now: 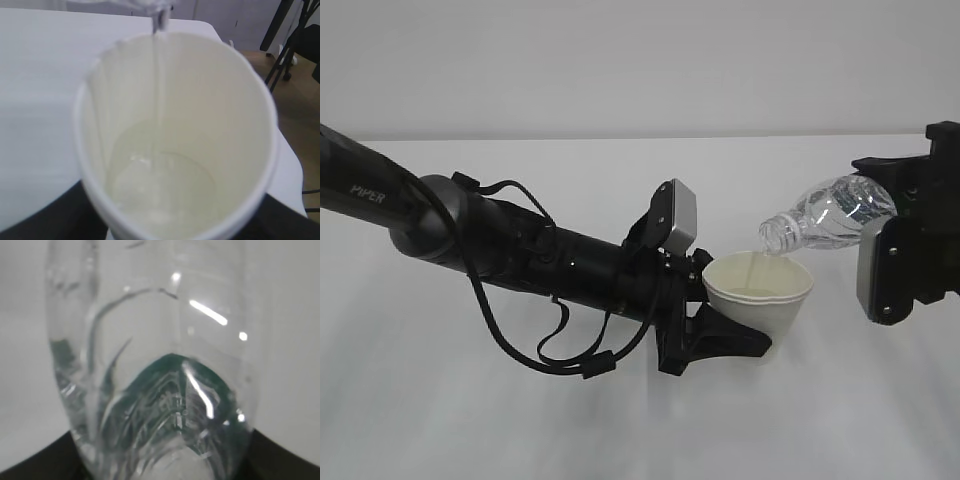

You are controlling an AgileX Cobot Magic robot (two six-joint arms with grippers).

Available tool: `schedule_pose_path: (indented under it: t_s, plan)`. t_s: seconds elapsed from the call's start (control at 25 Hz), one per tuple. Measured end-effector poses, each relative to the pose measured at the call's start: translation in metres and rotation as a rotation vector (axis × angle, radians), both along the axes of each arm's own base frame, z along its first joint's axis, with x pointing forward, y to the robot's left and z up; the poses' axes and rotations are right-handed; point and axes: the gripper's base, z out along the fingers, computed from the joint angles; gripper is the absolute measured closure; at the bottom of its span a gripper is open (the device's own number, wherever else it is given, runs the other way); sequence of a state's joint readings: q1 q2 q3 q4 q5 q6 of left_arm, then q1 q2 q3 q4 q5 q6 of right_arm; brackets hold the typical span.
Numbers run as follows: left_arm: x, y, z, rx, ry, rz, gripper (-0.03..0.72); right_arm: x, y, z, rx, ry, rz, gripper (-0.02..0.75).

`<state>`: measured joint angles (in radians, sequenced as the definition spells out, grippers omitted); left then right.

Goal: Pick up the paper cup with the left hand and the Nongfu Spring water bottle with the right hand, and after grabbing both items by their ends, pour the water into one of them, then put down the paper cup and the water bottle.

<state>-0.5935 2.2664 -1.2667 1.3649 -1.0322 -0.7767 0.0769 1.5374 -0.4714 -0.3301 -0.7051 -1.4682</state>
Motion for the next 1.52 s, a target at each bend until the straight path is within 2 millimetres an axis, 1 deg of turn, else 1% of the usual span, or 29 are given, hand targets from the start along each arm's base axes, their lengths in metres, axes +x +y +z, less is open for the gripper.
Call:
schedule_pose_path:
  t_s: [1.52]
  plan:
    - [0.0, 0.0, 0.0, 0.0, 0.0, 0.0, 0.262, -0.0004, 0.0005, -0.0013, -0.014, 0.013, 0.01, 0.339]
